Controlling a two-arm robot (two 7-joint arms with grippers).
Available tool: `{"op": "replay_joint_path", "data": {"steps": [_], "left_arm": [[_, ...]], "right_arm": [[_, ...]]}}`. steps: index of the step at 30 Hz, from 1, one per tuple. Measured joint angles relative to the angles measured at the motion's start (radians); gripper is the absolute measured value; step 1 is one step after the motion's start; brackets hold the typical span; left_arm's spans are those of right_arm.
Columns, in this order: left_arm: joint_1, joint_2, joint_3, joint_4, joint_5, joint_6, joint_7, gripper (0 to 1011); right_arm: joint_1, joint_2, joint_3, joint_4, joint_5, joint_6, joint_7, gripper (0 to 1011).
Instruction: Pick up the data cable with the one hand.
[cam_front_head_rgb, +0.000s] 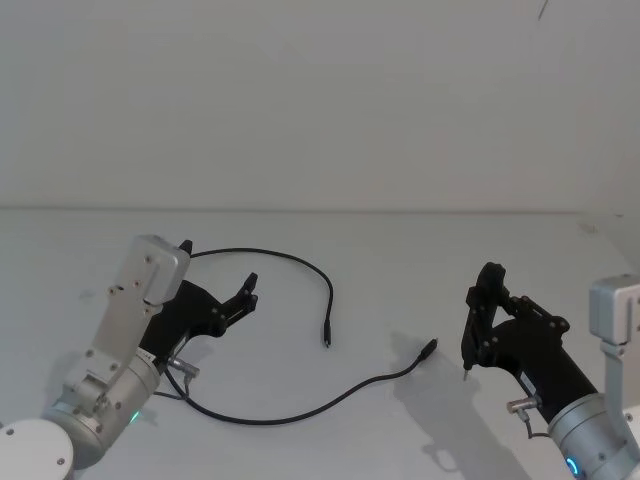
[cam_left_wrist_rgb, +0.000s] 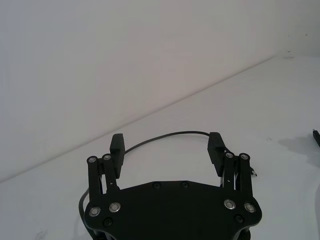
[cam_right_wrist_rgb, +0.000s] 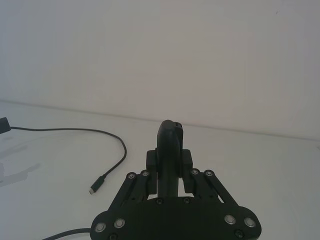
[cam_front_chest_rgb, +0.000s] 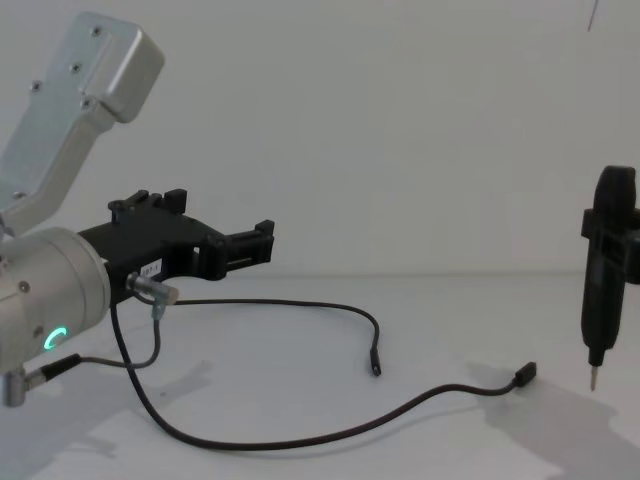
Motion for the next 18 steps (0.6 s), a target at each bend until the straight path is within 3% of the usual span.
{"op": "replay_joint_path", "data": {"steps": [18], "left_arm": [[0.000,0.000,0.000,0.000,0.000,0.001,0.000,1001]], "right_arm": [[0.000,0.000,0.000,0.000,0.000,0.000,0.000,279]]}}
